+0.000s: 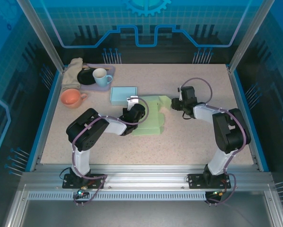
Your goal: Fold the paper box
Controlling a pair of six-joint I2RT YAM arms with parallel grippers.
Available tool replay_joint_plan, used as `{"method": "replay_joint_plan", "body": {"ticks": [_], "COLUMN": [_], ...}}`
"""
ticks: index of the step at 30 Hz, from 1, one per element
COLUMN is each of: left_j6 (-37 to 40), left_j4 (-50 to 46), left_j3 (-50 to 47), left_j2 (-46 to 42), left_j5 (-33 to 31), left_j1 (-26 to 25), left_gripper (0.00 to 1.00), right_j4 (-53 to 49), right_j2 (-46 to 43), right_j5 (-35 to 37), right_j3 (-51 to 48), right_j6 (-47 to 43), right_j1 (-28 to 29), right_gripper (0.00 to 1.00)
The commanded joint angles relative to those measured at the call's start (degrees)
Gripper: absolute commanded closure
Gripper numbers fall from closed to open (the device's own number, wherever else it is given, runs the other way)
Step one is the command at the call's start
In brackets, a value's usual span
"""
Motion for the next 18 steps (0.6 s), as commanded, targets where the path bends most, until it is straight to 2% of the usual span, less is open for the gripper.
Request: {"method": "replay_joint_plan", "body": {"ticks": [1,12,18], "left_j6": [1.9,1.9,1.8], "left_j4": [-3.2,-3.6,-3.7], "left_j3": [0.6,0.9,0.9], "left_j2": [1.5,1.6,1.6], "left_j5": [1.1,1.1,1.1], "left_j1": [-0.2,-0.2,-0.2], "left_gripper": [0.92,0.92,0.92], "right_j4": [1.9,1.9,2.9], "right_j2": [-0.8,-0.5,-3.6], "right_j5": [-5.5,-9.3,-6.0], "right_j3": [-0.1,-1.1,-6.7], "right_j6": [-2.4,-0.7,2.2], "right_j1": [1.7,4.7,6.3], "right_gripper": [0.56,0.56,0.56]}}
